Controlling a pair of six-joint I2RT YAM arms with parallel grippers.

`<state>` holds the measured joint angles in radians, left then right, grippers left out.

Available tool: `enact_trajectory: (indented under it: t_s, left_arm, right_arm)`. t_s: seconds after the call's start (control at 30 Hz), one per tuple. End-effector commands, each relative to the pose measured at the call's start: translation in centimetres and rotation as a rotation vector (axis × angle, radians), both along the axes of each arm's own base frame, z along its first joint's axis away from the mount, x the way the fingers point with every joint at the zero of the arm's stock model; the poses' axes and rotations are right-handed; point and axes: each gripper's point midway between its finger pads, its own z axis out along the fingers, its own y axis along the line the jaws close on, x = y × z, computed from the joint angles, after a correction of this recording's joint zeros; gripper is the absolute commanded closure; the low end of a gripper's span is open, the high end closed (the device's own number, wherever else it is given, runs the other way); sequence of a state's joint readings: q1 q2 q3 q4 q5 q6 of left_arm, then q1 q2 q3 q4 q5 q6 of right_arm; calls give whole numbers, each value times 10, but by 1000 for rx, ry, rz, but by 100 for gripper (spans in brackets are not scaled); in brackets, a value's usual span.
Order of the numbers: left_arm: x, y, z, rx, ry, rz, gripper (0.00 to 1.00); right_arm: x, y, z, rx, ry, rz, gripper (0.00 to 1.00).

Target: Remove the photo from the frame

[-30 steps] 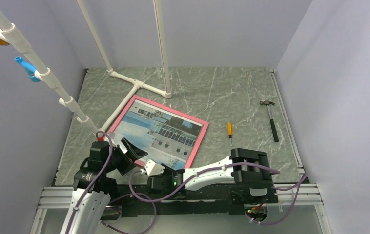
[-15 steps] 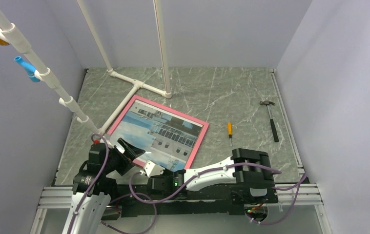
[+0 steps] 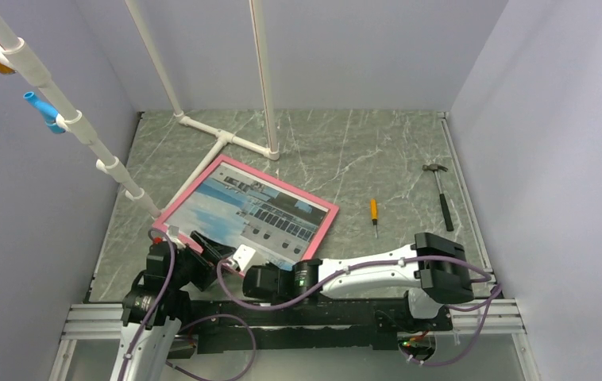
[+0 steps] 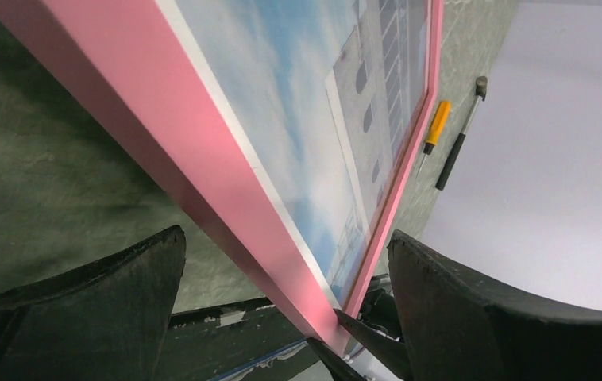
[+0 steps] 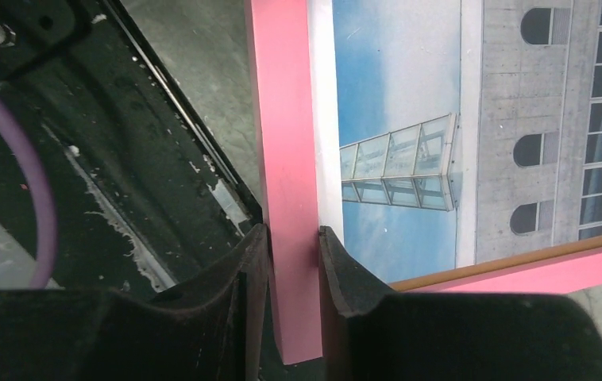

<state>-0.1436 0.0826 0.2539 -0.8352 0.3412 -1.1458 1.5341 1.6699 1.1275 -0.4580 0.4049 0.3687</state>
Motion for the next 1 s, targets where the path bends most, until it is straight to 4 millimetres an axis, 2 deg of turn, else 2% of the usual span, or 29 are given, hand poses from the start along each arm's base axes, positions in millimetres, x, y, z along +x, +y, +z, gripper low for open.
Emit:
enact_trajectory:
  t_s: [0.0,0.1,0.17,0.4,0.6,0.67,0.7,0.73,0.77,0.83,0.93,0.97]
  left_arm:
    - [6,-2,10,-49,-53,25,1]
    - [11,-5,8,-90,-59,39,1]
    - [16,-7,11,-121,-90,50,4]
    - [21,-2,18,-122,-136,88,29]
    - [17,3,20,-96,-137,105,63]
    - [16,5,23,-83,-145,106,72]
    - [15,6,25,-78,-146,108,79]
    - [14,7,27,-71,-147,111,96]
    - [14,8,28,-65,-140,116,100]
    - [11,7,31,-66,-124,110,100]
    - [4,3,35,-100,-65,106,100]
    - [2,2,36,-101,-34,103,100]
  right_arm:
    - [4,20,45,181,61,-18,100]
    - [4,19,48,200,86,-15,100]
    - [4,20,49,208,96,-13,100]
    - [2,24,50,221,118,-6,100]
    - [1,26,50,221,128,-17,100]
    - [2,26,53,225,127,-22,100]
    - [1,26,55,227,129,-16,100]
    - [-1,27,58,232,132,3,100]
    - [-3,28,62,237,134,28,100]
    - [-11,30,69,242,138,82,87]
    - [-15,26,83,228,67,96,48]
    - [-16,24,87,221,33,99,38]
